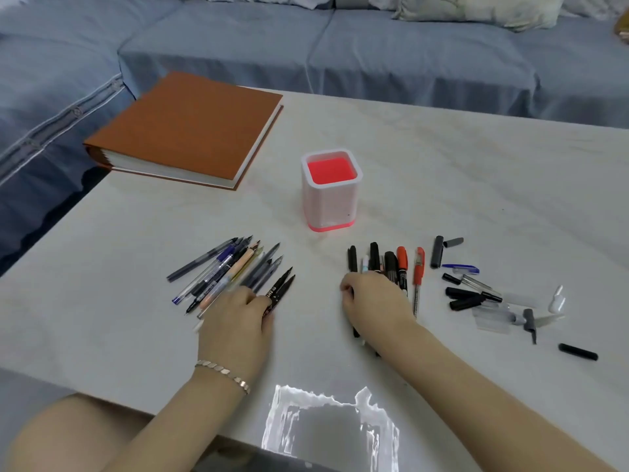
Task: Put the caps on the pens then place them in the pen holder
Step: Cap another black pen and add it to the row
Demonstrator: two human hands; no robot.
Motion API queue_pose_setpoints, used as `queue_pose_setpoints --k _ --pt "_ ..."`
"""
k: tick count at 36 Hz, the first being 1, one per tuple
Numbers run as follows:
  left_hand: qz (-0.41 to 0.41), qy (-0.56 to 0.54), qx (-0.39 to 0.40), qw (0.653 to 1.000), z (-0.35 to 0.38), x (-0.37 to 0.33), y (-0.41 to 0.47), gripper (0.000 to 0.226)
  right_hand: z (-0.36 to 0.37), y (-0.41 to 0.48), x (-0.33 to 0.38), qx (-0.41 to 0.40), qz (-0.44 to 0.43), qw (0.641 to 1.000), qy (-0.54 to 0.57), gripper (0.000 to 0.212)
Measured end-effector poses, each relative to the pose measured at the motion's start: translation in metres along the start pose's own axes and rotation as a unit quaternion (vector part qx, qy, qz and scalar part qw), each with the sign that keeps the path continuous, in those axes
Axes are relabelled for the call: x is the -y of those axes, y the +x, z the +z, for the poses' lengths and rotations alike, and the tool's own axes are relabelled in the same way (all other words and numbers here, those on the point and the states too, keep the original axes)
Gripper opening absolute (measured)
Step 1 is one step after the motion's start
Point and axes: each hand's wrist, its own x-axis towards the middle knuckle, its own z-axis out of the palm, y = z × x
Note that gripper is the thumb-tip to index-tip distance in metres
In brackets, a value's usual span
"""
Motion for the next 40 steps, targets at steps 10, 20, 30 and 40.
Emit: queue_pose_setpoints --k 10,20,30,40 --pt "0.002 0.066 0.049 0.997 -0.001 -0.012 0.018 0.028 -0.011 -0.031 -0.031 -0.039 -0.022 0.997 0.057 0.023" --pt "-0.034 -0.241 0.052 0.969 -0.007 -0.059 0.018 0.007 -0.047 -0.055 -0.118 -0.112 0.089 0.986 0.089 0.020" --pt "-0.060 -0.338 0.079 0.936 -0.001 -0.078 0.015 0.014 -0.051 -0.046 -0.151 -0.082 0.109 0.990 0.028 0.029" --pt "-0.102 -0.413 0.103 0.899 -0.009 -0.090 0.013 0.022 -0.050 -0.035 -0.160 -0.046 0.142 0.989 0.013 0.029"
